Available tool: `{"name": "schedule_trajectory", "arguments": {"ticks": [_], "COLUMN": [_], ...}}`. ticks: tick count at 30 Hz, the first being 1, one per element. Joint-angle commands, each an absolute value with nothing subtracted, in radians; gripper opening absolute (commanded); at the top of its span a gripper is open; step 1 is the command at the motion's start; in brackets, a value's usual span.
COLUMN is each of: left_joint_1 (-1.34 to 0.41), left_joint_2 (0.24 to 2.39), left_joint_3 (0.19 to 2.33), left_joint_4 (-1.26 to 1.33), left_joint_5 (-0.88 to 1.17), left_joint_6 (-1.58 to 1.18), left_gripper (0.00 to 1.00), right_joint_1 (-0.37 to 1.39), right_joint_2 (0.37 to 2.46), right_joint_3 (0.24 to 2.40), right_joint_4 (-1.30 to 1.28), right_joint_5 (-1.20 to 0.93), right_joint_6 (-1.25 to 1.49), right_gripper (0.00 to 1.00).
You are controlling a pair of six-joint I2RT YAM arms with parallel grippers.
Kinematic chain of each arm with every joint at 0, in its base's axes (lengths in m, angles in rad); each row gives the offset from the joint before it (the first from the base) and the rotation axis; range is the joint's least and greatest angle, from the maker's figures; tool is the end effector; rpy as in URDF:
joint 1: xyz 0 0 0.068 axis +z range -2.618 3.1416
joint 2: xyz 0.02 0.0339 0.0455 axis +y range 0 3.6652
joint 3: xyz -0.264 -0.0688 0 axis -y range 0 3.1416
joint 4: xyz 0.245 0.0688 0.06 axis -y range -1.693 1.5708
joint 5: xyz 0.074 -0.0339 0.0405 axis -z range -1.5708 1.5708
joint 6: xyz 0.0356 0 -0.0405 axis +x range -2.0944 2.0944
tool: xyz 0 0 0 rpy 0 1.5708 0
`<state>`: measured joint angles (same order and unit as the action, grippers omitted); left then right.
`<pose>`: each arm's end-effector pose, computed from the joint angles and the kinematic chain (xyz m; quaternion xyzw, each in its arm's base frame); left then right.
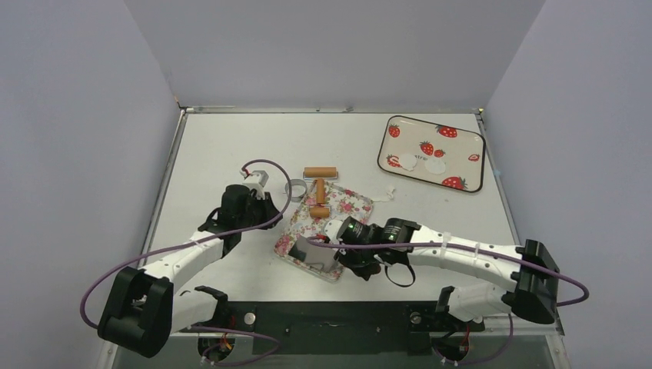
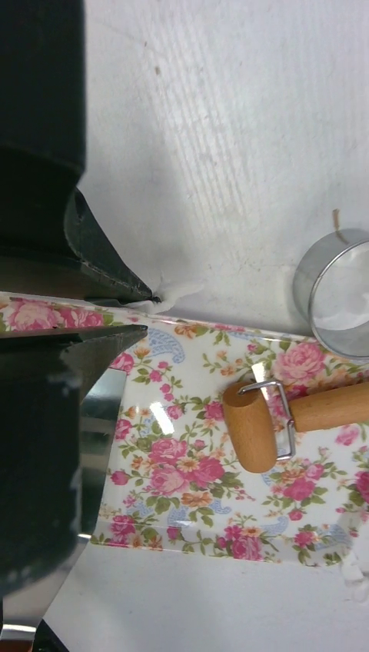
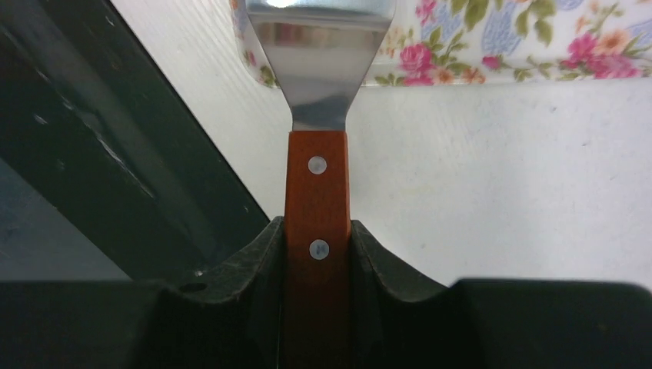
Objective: Roll out the dumpling wrappers from the dough
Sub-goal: Place the spatula on the work surface.
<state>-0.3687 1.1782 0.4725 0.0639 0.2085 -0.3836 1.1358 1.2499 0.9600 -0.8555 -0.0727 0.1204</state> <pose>0.2134 -0.0903 0.1790 0.0400 0.8895 -0.2502 0.3802 0.0962 0.2132 0.2517 -0.4816 0.8499 0.1527 0.1498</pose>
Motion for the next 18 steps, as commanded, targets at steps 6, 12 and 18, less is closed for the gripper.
{"name": "schedule_trajectory", "arguments": {"ticks": [6, 12, 18], "left_joint_1": [-0.293, -0.292, -0.293], "left_joint_2": [1.078, 1.067, 1.073], "left_joint_3": [0.515, 0.499, 0.502], "left_joint_4": [0.061, 0.090, 0.118], "left_joint_5": [0.219, 0.239, 0.265], "left_joint_6": [-0.336, -0.345, -0.344], "left_gripper": [0.15, 0.15, 0.28], "right_joint_1": [1.096, 1.077, 1.076], "right_joint_2": [1.314, 1.446, 1.421], "right_joint_3": [1.047, 1.048, 1.082], "right_joint_4": [-0.982, -0.981, -0.964], "right_joint_5": [-0.017, 0.068, 0.185], "right_joint_6": [-0.031, -0.104, -0.025], "right_gripper": [0.00, 0.34, 0.74]}}
